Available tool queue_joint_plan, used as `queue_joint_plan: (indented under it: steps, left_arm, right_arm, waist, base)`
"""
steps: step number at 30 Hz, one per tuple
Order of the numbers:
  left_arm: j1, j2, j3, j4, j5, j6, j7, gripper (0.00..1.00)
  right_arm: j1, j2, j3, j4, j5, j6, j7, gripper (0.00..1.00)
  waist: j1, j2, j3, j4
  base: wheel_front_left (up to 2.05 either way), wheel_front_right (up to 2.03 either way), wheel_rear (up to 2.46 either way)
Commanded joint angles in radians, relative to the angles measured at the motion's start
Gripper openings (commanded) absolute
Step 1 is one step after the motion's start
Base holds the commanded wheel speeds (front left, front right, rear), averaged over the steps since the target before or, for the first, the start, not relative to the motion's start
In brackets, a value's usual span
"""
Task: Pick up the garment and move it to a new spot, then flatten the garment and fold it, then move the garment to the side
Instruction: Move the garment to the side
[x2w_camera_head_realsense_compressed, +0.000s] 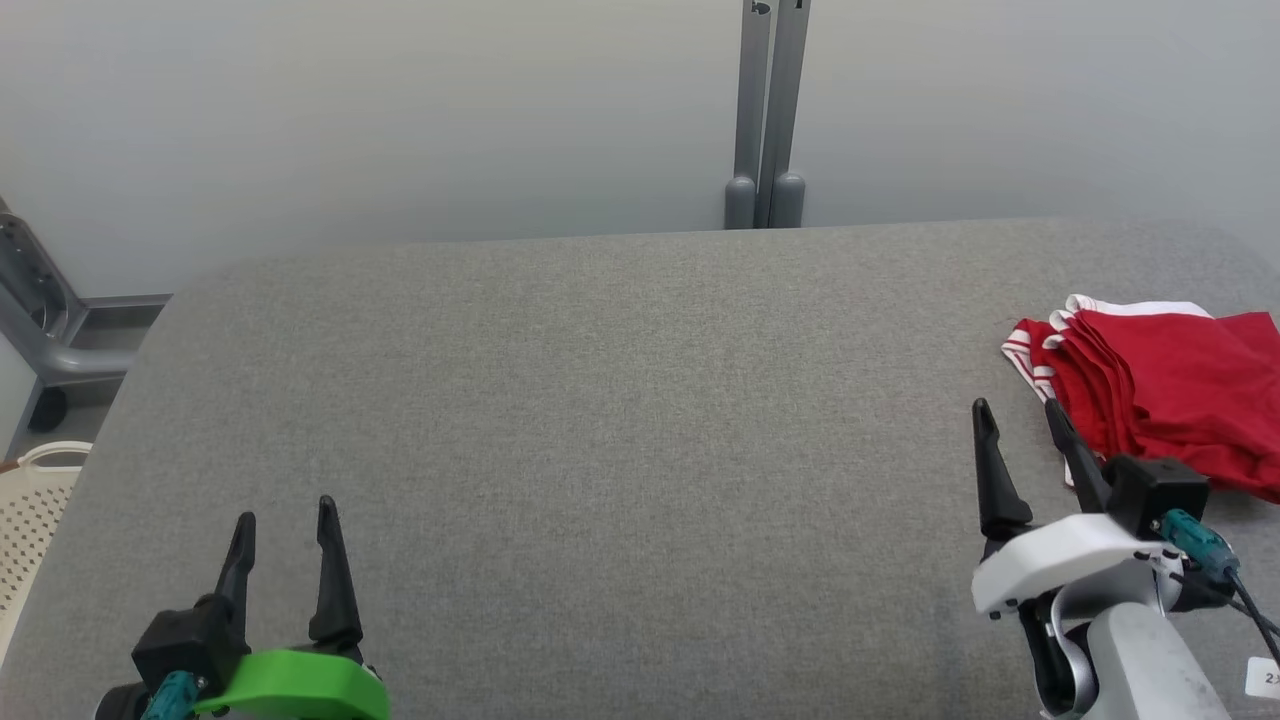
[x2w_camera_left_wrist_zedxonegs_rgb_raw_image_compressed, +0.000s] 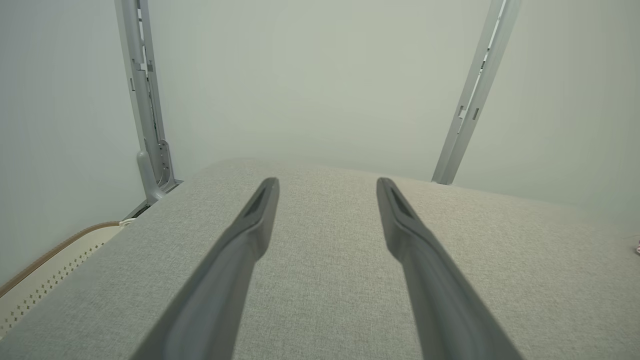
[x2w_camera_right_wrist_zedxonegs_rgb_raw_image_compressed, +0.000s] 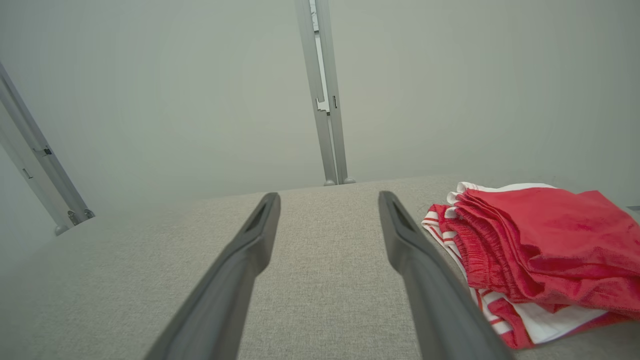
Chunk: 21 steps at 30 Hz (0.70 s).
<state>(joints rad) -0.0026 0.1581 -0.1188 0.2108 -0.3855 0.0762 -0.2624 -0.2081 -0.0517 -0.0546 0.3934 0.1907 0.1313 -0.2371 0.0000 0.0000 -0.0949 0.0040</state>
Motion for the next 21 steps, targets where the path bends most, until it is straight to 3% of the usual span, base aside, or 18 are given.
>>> queue_joint_plan:
  steps: [1,8,21]
  left_arm:
    - [0.03,-0.008,0.01,-0.014,0.018,-0.018,-0.002,1.0]
    - [0.11,-0.036,0.05,-0.033,0.091,-0.065,-0.002,1.0]
    - [0.176,-0.064,0.074,0.017,0.124,-0.067,-0.003,1.0]
  right_arm:
    - [0.036,-0.001,0.006,-0.02,-0.005,-0.001,-0.01,1.0]
    - [0.147,0.0,0.039,-0.071,-0.055,-0.001,-0.022,1.0]
    - [0.189,0.0,0.048,-0.032,-0.09,-0.001,-0.015,1.0]
  waist:
    - [0.0,0.0,-0.003,-0.001]
    - [0.0,0.0,-0.008,-0.01]
    - [0.0,0.0,-0.009,-0.036]
  base:
    - [0.0,0.0,0.0]
    - [0.0,0.0,0.0]
    - [0.0,0.0,0.0]
